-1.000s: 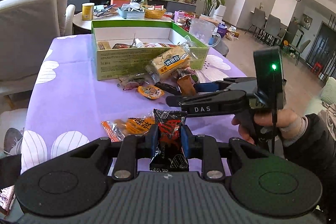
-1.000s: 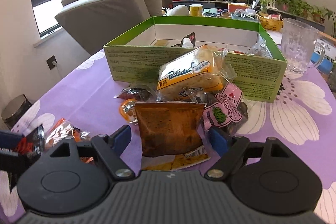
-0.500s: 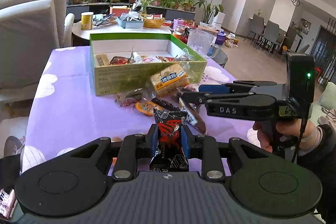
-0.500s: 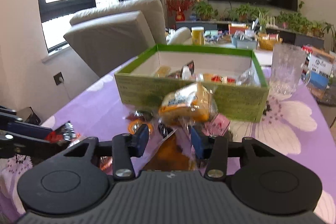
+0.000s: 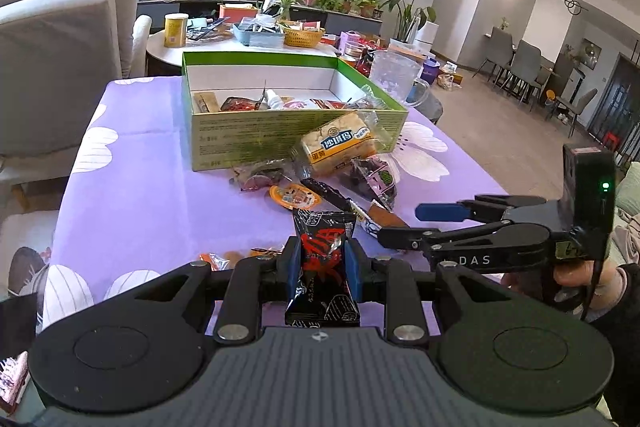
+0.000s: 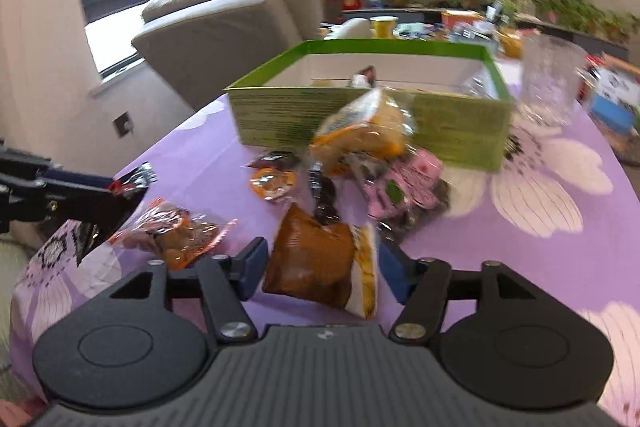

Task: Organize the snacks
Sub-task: 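Hold the black packet with the left tool while the right tool grasps the brown snack bag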

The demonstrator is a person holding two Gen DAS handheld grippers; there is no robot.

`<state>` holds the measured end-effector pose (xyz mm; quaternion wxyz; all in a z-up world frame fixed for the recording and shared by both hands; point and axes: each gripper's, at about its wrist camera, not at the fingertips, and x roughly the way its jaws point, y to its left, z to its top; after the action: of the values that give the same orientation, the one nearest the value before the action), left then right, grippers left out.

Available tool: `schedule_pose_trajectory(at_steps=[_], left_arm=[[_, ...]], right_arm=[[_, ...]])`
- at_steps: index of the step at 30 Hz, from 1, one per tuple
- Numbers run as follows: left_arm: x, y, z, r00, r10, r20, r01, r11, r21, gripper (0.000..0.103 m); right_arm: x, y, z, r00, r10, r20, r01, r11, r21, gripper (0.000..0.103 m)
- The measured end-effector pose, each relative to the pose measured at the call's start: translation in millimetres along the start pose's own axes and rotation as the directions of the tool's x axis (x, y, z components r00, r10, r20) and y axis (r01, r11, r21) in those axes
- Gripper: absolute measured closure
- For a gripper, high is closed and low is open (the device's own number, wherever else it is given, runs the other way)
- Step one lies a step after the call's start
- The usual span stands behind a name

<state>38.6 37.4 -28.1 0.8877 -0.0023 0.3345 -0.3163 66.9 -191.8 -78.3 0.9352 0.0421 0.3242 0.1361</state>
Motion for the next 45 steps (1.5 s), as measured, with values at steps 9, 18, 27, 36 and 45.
schedule_pose_trajectory(at_steps=[9, 18, 27, 36, 45], left_arm=[[0, -4, -2, 1.000, 0.001, -0.005, -0.001, 1.000, 0.007, 0.081], [-2, -3, -1, 1.000, 0.006, 0.003, -0.006, 1.000, 0.006, 0.081], [-4, -6, 17, 0.999, -0.001, 0.053, -0.001, 0.999, 0.034, 0.081], [3, -1, 12, 1.000, 0.008, 0.028, -0.008, 1.000, 0.013, 0.081], [2, -3, 11, 1.000, 0.014, 0.024, -0.014, 1.000, 0.020, 0.081]], right_arm=[[16, -4, -4, 1.000, 0.001, -0.018, 0.001, 0.995, 0.099, 0.055], [17, 27, -10, 0.997, -0.072, -0.012, 0.070, 0.990, -0.119, 0.056], [-11, 24, 13, 0.996, -0.032, 0.081, 0.040, 0.994, -0.100, 0.075], [2, 6, -2, 0.999, 0.048, 0.018, -0.049, 0.998, 0.039, 0.055], [26, 23, -9, 0.999, 0.019, -0.034, -0.023, 0.993, -0.113, 0.055]])
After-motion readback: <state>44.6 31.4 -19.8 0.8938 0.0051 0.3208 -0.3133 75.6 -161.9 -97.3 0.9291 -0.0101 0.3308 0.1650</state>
